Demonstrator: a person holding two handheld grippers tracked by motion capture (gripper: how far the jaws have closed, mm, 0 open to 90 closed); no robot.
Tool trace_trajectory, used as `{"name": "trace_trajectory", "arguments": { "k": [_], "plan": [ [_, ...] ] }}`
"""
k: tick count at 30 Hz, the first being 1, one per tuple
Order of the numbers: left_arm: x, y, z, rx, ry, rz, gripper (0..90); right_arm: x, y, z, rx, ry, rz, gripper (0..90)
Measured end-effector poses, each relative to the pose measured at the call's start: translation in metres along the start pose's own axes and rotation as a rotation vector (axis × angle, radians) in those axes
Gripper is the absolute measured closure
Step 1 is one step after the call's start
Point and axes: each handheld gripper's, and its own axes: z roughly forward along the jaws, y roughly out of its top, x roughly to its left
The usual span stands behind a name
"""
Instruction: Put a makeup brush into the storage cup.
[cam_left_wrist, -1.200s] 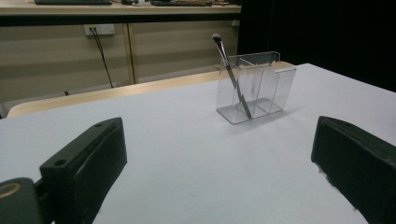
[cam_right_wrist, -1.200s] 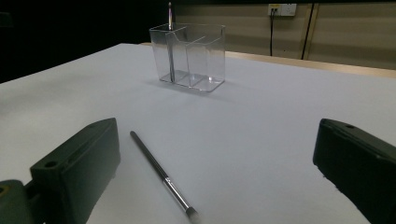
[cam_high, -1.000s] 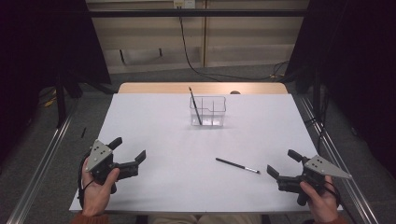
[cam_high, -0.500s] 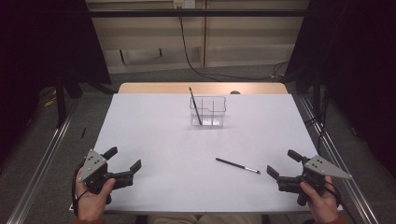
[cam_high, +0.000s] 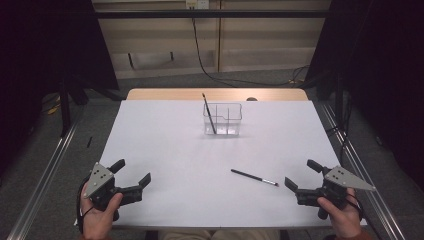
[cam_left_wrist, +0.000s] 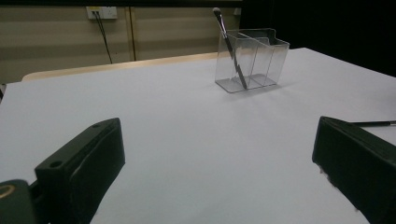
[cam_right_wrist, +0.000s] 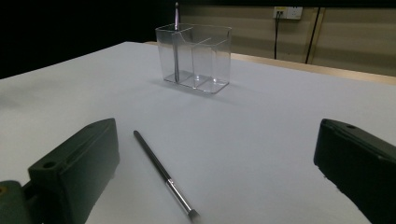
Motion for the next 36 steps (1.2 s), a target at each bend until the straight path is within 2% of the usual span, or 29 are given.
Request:
{"name": "trace_trajectory", "arguments": {
  "k": [2,6,10,12,19,22,31,35,36],
  "plan": [
    [0.000,0.000,0.000,0.004,-0.003,0.010,2.3,0.000,0.001,0.000,0.001,-0.010,0.002,0.0],
    [0.000,0.000,0.001,-0.004,0.004,0.010,2.3,0.002,0.002,0.001,-0.004,0.009,-0.017,0.0],
    [-0.002,0.000,0.000,-0.006,0.005,0.009,2.3,0.002,0.004,0.002,0.001,0.015,0.003,0.6],
    [-0.002,0.000,0.000,-0.006,0.006,0.013,2.3,0.001,0.007,0.004,0.009,0.047,0.010,0.3],
    [-0.001,0.000,0.001,-0.007,0.001,0.010,2.3,0.004,0.017,0.020,-0.009,0.077,-0.001,0.2],
    [-0.001,0.000,0.002,-0.005,-0.003,0.016,2.3,0.006,0.020,0.030,0.024,0.107,-0.031,0.0],
    [-0.002,0.001,0.002,-0.007,-0.006,0.011,2.3,0.006,0.031,0.046,0.036,0.125,-0.043,0.3],
    [-0.002,0.001,0.003,-0.008,-0.006,0.012,2.3,0.005,0.039,0.054,0.069,0.150,-0.041,0.3],
    [-0.002,0.001,0.003,-0.008,-0.004,0.013,2.3,0.005,0.041,0.057,0.077,0.154,-0.058,0.1]
  ]
}}
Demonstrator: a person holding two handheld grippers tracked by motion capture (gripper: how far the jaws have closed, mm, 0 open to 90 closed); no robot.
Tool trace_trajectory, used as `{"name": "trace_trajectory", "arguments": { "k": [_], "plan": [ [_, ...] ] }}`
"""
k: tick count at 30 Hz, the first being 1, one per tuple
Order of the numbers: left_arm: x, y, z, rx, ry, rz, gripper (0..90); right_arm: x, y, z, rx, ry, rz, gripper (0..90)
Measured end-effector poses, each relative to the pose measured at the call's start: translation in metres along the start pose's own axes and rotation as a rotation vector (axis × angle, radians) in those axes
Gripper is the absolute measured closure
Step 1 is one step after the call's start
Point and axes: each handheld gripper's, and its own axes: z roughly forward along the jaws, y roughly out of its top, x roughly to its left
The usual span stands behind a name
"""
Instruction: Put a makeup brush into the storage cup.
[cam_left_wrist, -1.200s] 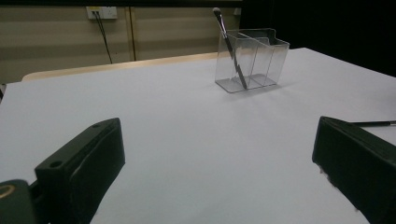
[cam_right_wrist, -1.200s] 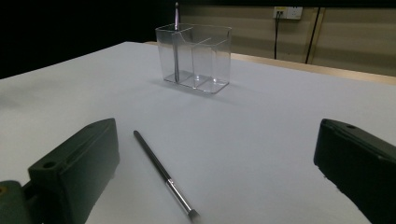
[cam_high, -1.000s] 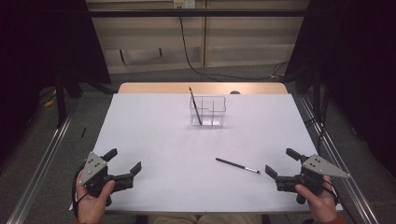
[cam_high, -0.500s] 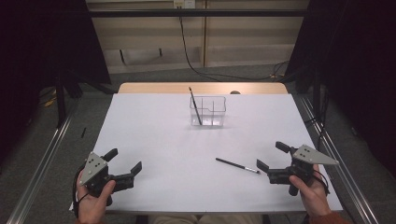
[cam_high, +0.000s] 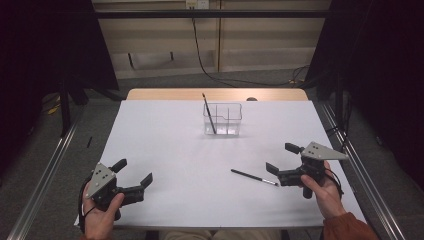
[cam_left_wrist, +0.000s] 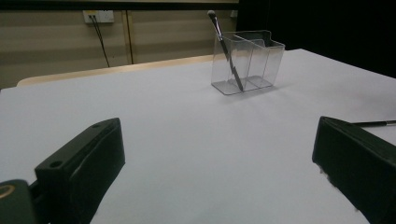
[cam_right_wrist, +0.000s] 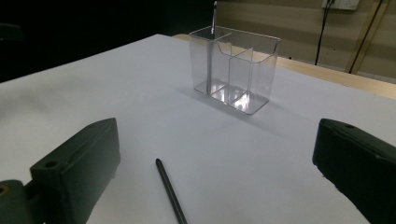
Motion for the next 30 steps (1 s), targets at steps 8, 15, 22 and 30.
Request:
{"name": "trace_trajectory", "arguments": {
  "k": [8,15,22,30],
  "plan": [
    [0.000,0.001,-0.001,-0.013,-0.001,-0.005,2.3,-0.002,0.014,0.021,0.095,0.054,-0.051,0.2],
    [0.000,0.002,-0.001,-0.002,-0.002,0.012,2.3,0.001,0.024,0.040,0.190,0.089,-0.116,0.6],
    [0.000,0.002,-0.002,-0.007,0.000,0.018,2.3,0.001,0.031,0.049,0.316,0.125,-0.170,1.8],
    [0.001,0.002,-0.001,-0.004,-0.001,0.017,2.3,-0.005,0.035,0.057,0.485,0.157,-0.164,4.5]
  ]
}}
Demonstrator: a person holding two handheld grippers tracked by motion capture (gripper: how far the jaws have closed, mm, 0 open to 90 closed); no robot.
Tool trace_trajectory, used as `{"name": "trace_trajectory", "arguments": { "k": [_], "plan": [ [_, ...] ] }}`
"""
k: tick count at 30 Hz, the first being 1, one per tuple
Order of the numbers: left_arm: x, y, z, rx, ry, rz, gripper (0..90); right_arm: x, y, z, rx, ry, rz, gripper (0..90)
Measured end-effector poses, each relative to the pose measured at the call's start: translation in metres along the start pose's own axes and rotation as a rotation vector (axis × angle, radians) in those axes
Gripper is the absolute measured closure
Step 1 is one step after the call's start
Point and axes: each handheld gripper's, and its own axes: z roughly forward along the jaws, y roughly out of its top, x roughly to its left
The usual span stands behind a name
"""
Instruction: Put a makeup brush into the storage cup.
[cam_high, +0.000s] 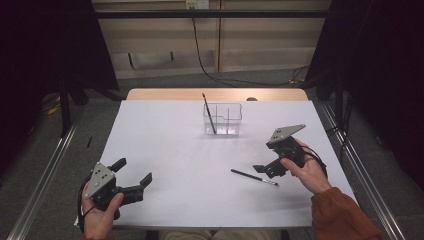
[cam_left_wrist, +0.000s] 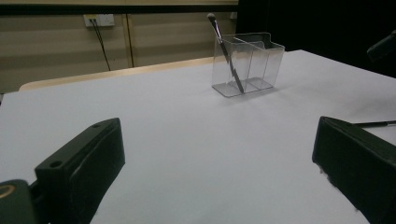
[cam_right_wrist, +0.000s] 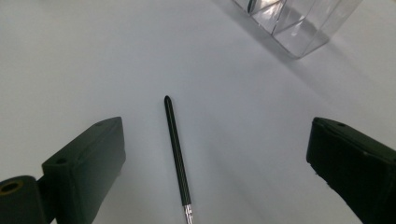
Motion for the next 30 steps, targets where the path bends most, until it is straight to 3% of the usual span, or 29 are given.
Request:
{"name": "trace_trajectory", "arguments": {
  "k": [7,12,16,21,25,28,30],
  "plan": [
    [0.002,-0.001,0.001,-0.002,0.003,-0.005,2.3,0.000,0.008,0.007,0.143,0.024,-0.025,5.3],
    [0.004,-0.001,0.001,0.000,0.002,-0.003,2.3,0.001,0.012,0.011,0.243,0.064,-0.057,4.6],
    [0.004,-0.001,0.002,0.002,-0.002,0.000,2.3,0.003,0.014,0.015,0.310,0.123,-0.098,4.7],
    [0.004,-0.001,0.002,0.003,-0.005,-0.003,2.3,0.005,0.015,0.023,0.407,0.152,-0.133,10.4],
    [0.004,-0.001,0.003,0.003,-0.006,0.002,2.3,0.004,0.013,0.029,0.474,0.174,-0.141,22.1],
    [0.004,-0.001,0.003,0.003,-0.005,0.004,2.3,0.003,0.012,0.033,0.523,0.172,-0.158,23.6],
    [0.004,-0.001,0.003,0.004,-0.003,0.007,2.3,0.003,0.011,0.037,0.564,0.166,-0.166,19.9]
  ]
}}
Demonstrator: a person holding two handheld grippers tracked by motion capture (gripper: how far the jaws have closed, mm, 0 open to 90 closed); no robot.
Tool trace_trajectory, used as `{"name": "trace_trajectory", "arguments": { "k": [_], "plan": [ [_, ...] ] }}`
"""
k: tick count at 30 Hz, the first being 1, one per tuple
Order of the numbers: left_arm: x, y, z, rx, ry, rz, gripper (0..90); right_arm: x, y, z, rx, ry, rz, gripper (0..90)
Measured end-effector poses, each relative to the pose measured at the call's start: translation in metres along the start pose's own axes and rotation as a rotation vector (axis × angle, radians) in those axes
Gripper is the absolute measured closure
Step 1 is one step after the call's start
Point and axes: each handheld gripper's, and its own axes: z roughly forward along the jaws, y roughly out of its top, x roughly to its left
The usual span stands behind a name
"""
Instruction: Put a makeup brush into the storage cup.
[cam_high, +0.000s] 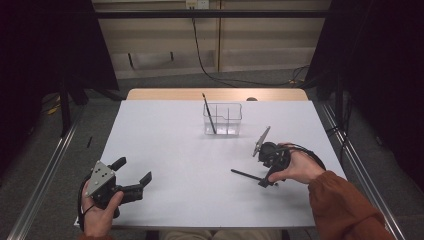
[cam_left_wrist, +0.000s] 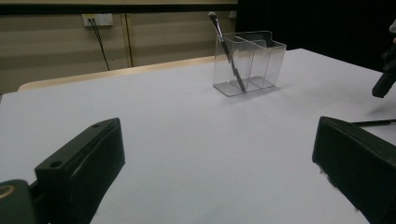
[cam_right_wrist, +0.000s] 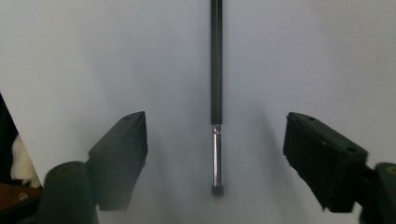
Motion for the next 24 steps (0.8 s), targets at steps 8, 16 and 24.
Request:
{"name": "trace_trajectory", "arguments": {
  "k": [8,16,24],
  "plan": [
    [-0.002,0.000,0.001,-0.001,-0.011,0.000,2.3,-0.005,0.000,0.007,0.047,-0.011,0.005,37.3],
    [-0.001,0.000,0.001,-0.001,-0.014,0.005,2.3,-0.003,0.000,0.017,0.088,-0.011,-0.004,62.6],
    [-0.001,0.000,0.001,0.002,-0.013,0.013,2.3,0.001,-0.001,0.022,0.107,-0.033,-0.030,66.6]
  ]
}}
